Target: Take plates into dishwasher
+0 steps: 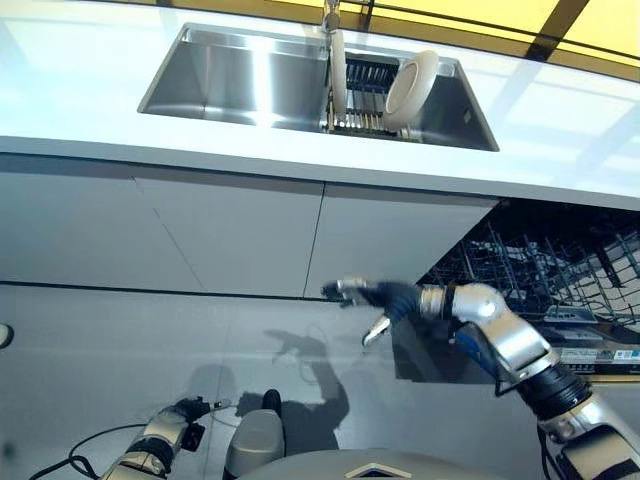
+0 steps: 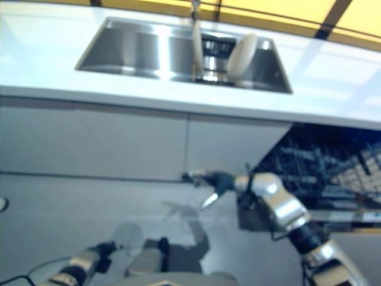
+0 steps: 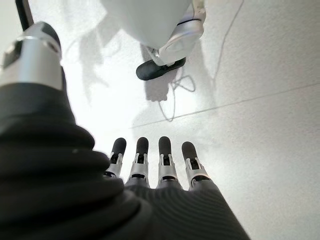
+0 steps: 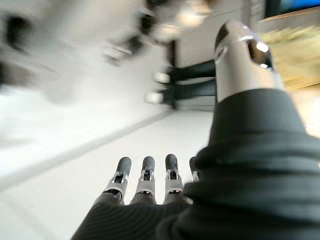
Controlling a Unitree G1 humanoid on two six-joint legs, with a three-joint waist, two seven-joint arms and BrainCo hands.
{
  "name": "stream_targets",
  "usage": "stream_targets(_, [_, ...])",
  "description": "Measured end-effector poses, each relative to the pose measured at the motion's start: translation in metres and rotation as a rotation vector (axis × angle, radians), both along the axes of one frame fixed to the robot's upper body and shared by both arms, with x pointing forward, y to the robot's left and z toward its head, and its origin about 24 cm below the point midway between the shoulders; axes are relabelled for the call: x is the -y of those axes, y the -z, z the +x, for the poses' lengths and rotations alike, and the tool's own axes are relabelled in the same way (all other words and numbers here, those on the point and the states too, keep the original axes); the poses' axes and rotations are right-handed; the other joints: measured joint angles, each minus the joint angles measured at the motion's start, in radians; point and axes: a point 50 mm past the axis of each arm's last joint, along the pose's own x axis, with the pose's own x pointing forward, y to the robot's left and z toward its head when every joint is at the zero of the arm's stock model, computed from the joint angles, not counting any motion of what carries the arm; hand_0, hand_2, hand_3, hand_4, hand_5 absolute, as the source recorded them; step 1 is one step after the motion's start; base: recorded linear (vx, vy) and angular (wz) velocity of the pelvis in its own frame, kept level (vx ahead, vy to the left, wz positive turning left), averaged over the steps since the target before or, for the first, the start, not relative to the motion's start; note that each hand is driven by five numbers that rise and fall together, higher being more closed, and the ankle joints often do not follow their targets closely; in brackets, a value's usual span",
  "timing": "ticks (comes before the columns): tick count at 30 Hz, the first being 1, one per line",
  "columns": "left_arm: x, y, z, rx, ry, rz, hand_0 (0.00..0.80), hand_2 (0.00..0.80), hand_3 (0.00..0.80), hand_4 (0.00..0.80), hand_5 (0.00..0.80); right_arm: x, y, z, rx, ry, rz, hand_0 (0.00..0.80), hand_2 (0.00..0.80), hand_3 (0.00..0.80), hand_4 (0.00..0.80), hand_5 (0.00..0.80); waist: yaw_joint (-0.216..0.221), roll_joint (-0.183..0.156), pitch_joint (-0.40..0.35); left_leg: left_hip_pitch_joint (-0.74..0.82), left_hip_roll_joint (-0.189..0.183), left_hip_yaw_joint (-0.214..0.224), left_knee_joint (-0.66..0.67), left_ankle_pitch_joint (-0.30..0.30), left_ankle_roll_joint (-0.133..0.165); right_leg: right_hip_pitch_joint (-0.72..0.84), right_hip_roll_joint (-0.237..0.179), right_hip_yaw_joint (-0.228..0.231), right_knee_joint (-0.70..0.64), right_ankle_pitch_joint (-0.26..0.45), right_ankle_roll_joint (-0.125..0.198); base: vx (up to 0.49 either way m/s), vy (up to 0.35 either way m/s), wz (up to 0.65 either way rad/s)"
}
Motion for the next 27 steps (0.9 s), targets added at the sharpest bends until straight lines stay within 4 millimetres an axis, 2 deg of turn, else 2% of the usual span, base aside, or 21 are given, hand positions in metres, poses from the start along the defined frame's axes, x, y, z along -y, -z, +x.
stream_targets(2, [0.002, 0.0, 0.002, 0.004, 0.0, -0.003, 0.0, 0.0, 0.0, 0.0, 0.0, 0.004, -0.034, 0.015, 0.085, 0.078, 0.108, 0.0, 0.0, 0.0, 0.0, 0.0, 0.004, 0.007, -0.014, 0.0, -0.006, 0.001, -0.003, -0.005, 0.016, -0.032, -0.004, 0.003, 0.052, 0.017, 0.001, 0.138, 0.2, 0.04])
stream_targets(3, [0.003, 0.001, 0.002, 0.001, 0.003, -0.006, 0.0, 0.0, 0.0, 0.0, 0.0, 0.008, -0.045, 0.021, 0.113, 0.125, 0.138, 0.0, 0.0, 0.0, 0.0, 0.0, 0.001, 0.017, -0.019, 0.001, -0.007, -0.005, -0.007, -0.008, 0.023, -0.054, -0.001, 0.008, 0.101, 0.026, 0.001, 0.194, 0.202, 0.17])
stream_targets(5, [0.007, 0.004, -0.003, -0.021, 0.038, -0.001, 0.0, 0.0, 0.0, 0.0, 0.0, 0.024, -0.054, 0.031, 0.121, 0.245, 0.192, 0.0, 0.0, 0.0, 0.0, 0.0, -0.004, 0.05, -0.042, 0.026, -0.006, -0.025, -0.038, 0.0, 0.039, -0.103, 0.002, 0.018, 0.208, 0.078, 0.018, 0.217, 0.143, 0.27])
stream_targets(6, [0.006, 0.005, -0.006, -0.035, 0.053, 0.005, 0.0, 0.0, 0.0, 0.0, 0.0, 0.032, -0.055, 0.035, 0.116, 0.297, 0.201, 0.0, 0.0, 0.0, 0.0, 0.0, -0.011, 0.055, -0.044, 0.054, -0.015, -0.034, -0.061, 0.005, 0.05, -0.125, 0.003, 0.034, 0.27, 0.092, 0.025, 0.246, 0.084, 0.28])
stream_targets(7, [0.005, 0.005, -0.011, -0.046, 0.053, 0.01, 0.0, 0.0, 0.0, 0.0, 0.0, 0.042, -0.054, 0.04, 0.103, 0.355, 0.203, 0.0, 0.0, 0.0, 0.0, 0.0, -0.02, 0.056, -0.047, 0.086, -0.021, -0.04, -0.094, 0.016, 0.06, -0.143, 0.003, 0.053, 0.327, 0.084, 0.031, 0.246, 0.019, 0.33])
stream_targets(8, [0.003, 0.006, -0.014, -0.056, 0.051, 0.013, 0.0, 0.0, 0.0, 0.0, 0.0, 0.053, -0.056, 0.043, 0.101, 0.415, 0.21, 0.0, 0.0, 0.0, 0.0, 0.0, -0.033, 0.06, -0.049, 0.109, -0.025, -0.054, -0.118, 0.02, 0.061, -0.154, 0.016, 0.044, 0.331, 0.061, 0.043, 0.23, -0.034, 0.29])
stream_targets(10, [0.003, 0.007, -0.021, -0.083, 0.071, 0.021, 0.0, 0.0, 0.0, 0.0, 0.0, 0.077, -0.068, 0.046, 0.129, 0.537, 0.249, 0.0, 0.0, 0.0, 0.0, 0.0, -0.056, 0.063, -0.051, 0.141, -0.025, -0.063, -0.152, 0.027, 0.064, -0.196, 0.023, -0.001, 0.264, 0.018, 0.043, 0.213, -0.103, 0.13])
stream_targets(11, [0.005, 0.008, -0.021, -0.092, 0.086, 0.019, 0.0, 0.0, 0.0, 0.0, 0.0, 0.091, -0.076, 0.047, 0.145, 0.607, 0.278, 0.0, 0.0, 0.0, 0.0, 0.0, -0.067, 0.063, -0.051, 0.152, -0.024, -0.065, -0.157, 0.025, 0.065, -0.218, 0.035, -0.024, 0.182, 0.008, 0.045, 0.225, -0.13, 0.18])
stream_targets(13, [0.008, 0.009, -0.021, -0.097, 0.09, 0.009, 0.0, 0.0, 0.0, 0.0, 0.0, 0.114, -0.086, 0.048, 0.169, 0.725, 0.305, 0.0, 0.0, 0.0, 0.0, 0.0, -0.114, 0.063, -0.051, 0.171, -0.026, -0.091, -0.158, 0.017, 0.067, -0.258, 0.057, -0.044, 0.059, 0.025, 0.055, 0.237, -0.13, 0.28])
stream_targets(15, [0.009, 0.009, -0.021, -0.105, 0.092, 0.006, 0.0, 0.0, 0.0, 0.0, 0.0, 0.125, -0.092, 0.052, 0.185, 0.807, 0.304, 0.0, 0.0, 0.0, 0.0, 0.0, -0.137, 0.063, -0.05, 0.195, -0.027, -0.096, -0.159, 0.004, 0.063, -0.294, 0.067, -0.047, -0.027, 0.07, 0.063, 0.202, -0.129, 0.18])
stream_targets(18, [0.012, 0.01, -0.021, -0.111, 0.092, -0.001, 0.0, 0.0, 0.0, 0.0, 0.0, 0.152, -0.103, 0.057, 0.213, 1.014, 0.325, 0.0, 0.0, 0.0, 0.0, 0.0, -0.183, 0.053, -0.047, 0.245, -0.04, -0.14, -0.161, -0.028, 0.047, -0.351, 0.059, -0.046, -0.186, 0.18, 0.095, 0.234, -0.175, 0.43])
stream_targets(20, [0.016, 0.012, -0.023, -0.115, 0.086, -0.015, 0.0, 0.0, 0.0, 0.0, 0.0, 0.169, -0.102, 0.057, 0.21, 1.133, 0.336, 0.0, 0.0, 0.0, 0.0, 0.0, -0.196, 0.049, -0.044, 0.286, -0.041, -0.178, -0.16, -0.052, 0.024, -0.357, 0.046, -0.043, -0.185, 0.193, 0.102, 0.135, -0.177, 0.47])
stream_targets(21, [0.016, 0.012, -0.023, -0.116, 0.084, -0.016, 0.0, 0.0, 0.0, 0.0, 0.0, 0.172, -0.102, 0.057, 0.21, 1.152, 0.337, 0.0, 0.0, 0.0, 0.0, 0.0, -0.195, 0.048, -0.044, 0.291, -0.042, -0.183, -0.161, -0.059, 0.017, -0.353, 0.043, -0.044, -0.175, 0.192, 0.102, 0.131, -0.176, 0.46])
stream_targets(22, [0.014, 0.012, -0.026, -0.123, 0.08, -0.011, 0.0, 0.0, 0.0, 0.0, 0.0, 0.18, -0.103, 0.056, 0.212, 1.201, 0.34, 0.0, 0.0, 0.0, 0.0, 0.0, -0.191, 0.03, -0.047, 0.321, -0.053, -0.209, -0.163, -0.081, -0.007, -0.342, 0.031, -0.048, -0.151, 0.18, 0.104, 0.155, -0.174, 0.35])
stream_targets(23, [0.013, 0.012, -0.028, -0.131, 0.076, -0.007, 0.0, 0.0, 0.0, 0.0, 0.0, 0.184, -0.103, 0.057, 0.209, 1.225, 0.345, 0.0, 0.0, 0.0, 0.0, 0.0, -0.191, 0.023, -0.047, 0.341, -0.048, -0.221, -0.16, -0.098, -0.025, -0.328, 0.035, -0.045, -0.15, 0.223, 0.055, 0.193, -0.21, 0.46])
stream_targets(25, [0.018, 0.014, -0.029, -0.139, 0.075, -0.022, 0.0, 0.0, 0.0, 0.0, 0.0, 0.192, -0.098, 0.057, 0.183, 1.285, 0.338, 0.0, 0.0, 0.0, 0.0, 0.0, -0.189, 0.068, -0.044, 0.352, 0.006, -0.247, -0.145, -0.124, -0.058, -0.31, 0.091, -0.058, -0.148, 0.232, 0.046, 0.166, -0.183, 0.28])
stream_targets(26, [0.02, 0.014, -0.028, -0.138, 0.08, -0.032, 0.0, 0.0, 0.0, 0.0, 0.0, 0.194, -0.096, 0.058, 0.169, 1.302, 0.326, 0.0, 0.0, 0.0, 0.0, 0.0, -0.185, 0.087, -0.042, 0.354, 0.029, -0.247, -0.141, -0.137, -0.072, -0.307, 0.116, -0.058, -0.152, 0.249, 0.024, 0.149, -0.139, 0.07])
stream_targets(27, [0.021, 0.014, -0.027, -0.135, 0.096, -0.037, 0.0, 0.0, 0.0, 0.0, 0.0, 0.193, -0.094, 0.06, 0.155, 1.305, 0.312, 0.0, 0.0, 0.0, 0.0, 0.0, -0.185, 0.098, -0.038, 0.357, 0.049, -0.247, -0.137, -0.147, -0.084, -0.301, 0.14, -0.059, -0.157, 0.268, -0.012, 0.163, -0.126, -0.03])
